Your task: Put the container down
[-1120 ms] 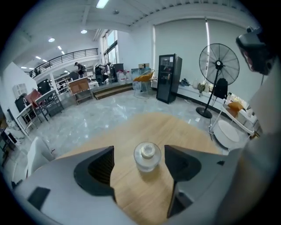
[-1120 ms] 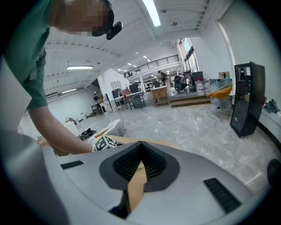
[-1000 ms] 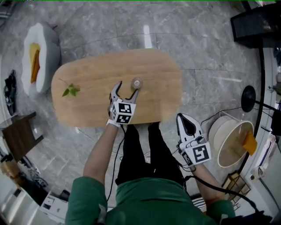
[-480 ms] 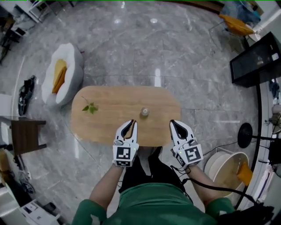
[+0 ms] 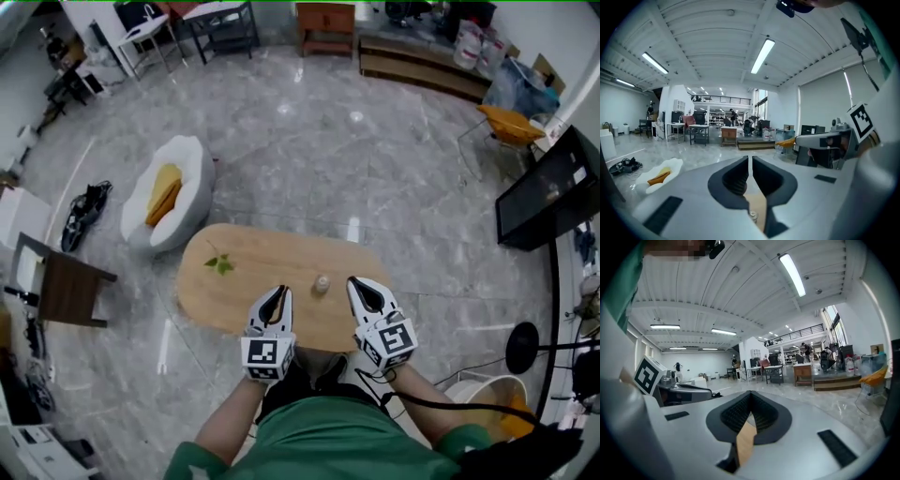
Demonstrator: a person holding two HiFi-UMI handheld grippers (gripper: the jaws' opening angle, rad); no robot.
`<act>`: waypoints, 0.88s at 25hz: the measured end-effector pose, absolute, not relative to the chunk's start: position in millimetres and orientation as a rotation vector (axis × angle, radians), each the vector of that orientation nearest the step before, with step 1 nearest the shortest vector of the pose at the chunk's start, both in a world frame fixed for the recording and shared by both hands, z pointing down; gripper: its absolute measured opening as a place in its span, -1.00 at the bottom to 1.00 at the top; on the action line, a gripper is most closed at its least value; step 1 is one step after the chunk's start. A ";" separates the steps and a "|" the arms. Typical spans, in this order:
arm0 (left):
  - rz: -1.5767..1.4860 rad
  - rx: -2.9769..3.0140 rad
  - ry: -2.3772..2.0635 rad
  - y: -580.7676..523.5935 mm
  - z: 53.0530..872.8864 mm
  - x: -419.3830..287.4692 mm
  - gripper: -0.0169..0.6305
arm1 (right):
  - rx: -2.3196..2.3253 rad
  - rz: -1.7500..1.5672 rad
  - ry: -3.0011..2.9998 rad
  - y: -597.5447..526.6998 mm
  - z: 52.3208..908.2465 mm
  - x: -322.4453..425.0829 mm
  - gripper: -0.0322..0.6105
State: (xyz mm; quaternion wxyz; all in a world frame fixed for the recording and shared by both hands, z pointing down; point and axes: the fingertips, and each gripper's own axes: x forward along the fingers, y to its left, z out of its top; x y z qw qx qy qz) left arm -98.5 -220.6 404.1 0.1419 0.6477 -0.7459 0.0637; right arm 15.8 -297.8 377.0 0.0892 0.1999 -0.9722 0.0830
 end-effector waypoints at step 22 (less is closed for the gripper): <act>0.065 1.840 -2.328 -165.7 337.5 -187.2 -0.82 | 0.729 0.133 -2.966 -258.4 307.4 -19.5 -0.86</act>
